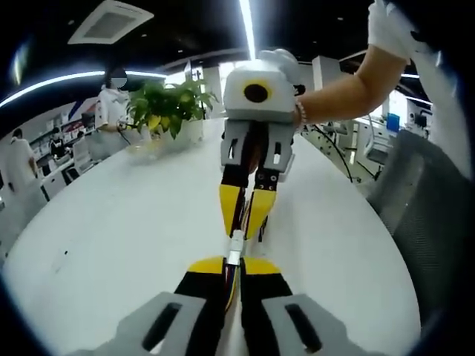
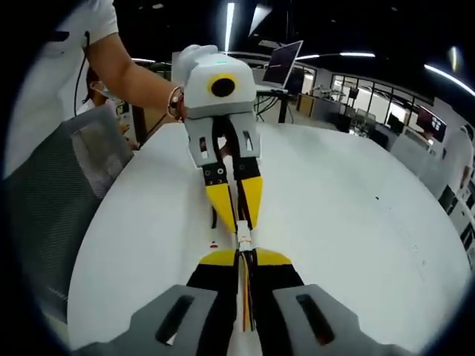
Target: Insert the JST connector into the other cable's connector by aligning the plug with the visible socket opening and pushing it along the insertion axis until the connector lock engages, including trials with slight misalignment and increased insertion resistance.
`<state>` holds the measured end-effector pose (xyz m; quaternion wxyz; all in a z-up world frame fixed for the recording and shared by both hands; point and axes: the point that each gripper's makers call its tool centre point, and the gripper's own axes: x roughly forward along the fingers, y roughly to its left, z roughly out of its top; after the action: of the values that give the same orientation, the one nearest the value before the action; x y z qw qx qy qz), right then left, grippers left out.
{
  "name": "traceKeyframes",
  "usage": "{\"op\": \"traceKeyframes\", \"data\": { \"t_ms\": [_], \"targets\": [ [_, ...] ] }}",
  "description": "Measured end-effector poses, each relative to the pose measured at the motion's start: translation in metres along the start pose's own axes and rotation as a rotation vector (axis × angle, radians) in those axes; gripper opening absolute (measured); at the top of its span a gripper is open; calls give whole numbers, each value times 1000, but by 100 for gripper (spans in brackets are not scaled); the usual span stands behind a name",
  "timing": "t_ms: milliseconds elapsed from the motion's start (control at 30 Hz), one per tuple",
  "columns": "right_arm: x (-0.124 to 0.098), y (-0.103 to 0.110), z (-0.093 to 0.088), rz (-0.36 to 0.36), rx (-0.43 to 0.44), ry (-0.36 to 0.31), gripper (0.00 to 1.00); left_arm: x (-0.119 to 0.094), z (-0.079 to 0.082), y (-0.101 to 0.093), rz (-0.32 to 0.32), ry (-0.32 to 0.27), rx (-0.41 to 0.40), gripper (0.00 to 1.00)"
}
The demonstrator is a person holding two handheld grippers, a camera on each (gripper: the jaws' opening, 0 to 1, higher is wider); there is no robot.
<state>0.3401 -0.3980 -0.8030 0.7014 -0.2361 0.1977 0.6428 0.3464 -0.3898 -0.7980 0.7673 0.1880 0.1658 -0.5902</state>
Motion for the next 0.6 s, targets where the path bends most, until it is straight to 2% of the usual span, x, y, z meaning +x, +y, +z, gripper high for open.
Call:
{"op": "traceKeyframes", "data": {
  "t_ms": [67, 167, 600],
  "targets": [
    [1, 0, 2, 2, 7, -12, 2, 0, 4, 0, -5, -23, -15, 0],
    [3, 0, 1, -3, 2, 1, 2, 0, 0, 2, 3, 0, 1, 0],
    [5, -2, -1, -4, 15, 6, 3, 2, 0, 0, 9, 3, 4, 0]
  ]
}}
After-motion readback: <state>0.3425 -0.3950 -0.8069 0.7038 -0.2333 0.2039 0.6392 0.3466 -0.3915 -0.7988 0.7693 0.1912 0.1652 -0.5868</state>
